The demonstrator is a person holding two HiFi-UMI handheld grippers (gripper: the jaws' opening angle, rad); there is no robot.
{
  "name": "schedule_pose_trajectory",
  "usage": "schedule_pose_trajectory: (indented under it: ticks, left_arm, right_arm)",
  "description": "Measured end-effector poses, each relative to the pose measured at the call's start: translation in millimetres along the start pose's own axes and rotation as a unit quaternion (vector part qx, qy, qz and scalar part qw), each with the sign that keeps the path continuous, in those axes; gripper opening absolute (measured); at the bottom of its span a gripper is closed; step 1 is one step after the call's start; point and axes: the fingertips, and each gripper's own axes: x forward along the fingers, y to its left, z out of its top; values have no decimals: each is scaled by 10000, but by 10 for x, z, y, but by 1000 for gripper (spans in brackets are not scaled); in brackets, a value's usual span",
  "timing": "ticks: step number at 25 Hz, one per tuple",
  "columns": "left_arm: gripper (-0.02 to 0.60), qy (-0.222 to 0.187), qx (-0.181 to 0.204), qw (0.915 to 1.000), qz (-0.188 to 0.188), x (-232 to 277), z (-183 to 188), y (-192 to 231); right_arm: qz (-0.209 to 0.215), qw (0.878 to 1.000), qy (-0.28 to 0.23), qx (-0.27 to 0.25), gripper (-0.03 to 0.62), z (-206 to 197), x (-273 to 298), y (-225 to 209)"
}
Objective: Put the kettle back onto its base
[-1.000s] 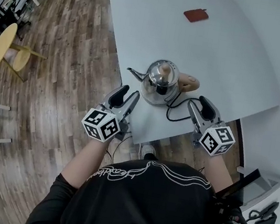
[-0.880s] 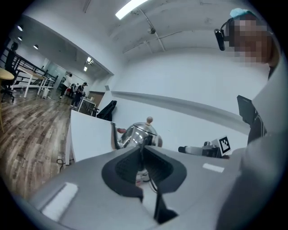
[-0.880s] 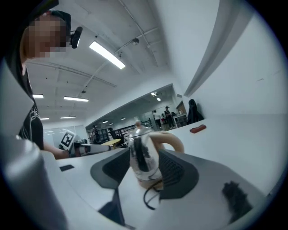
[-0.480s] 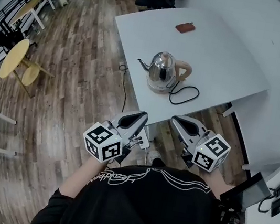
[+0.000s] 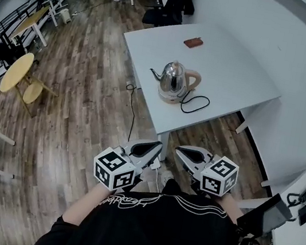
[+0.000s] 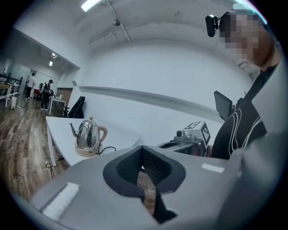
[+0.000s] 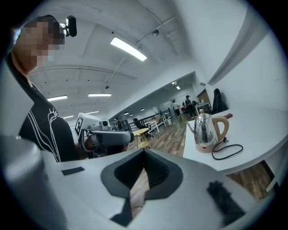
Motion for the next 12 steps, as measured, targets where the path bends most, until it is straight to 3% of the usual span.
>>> schedule_pose_trajectory:
  ticks: [12]
  left_arm:
    - [5,57,-7,10000,-68,-93,-13,-147]
  right_arm:
    - [53,9997,-86,243,5,0,-24,79]
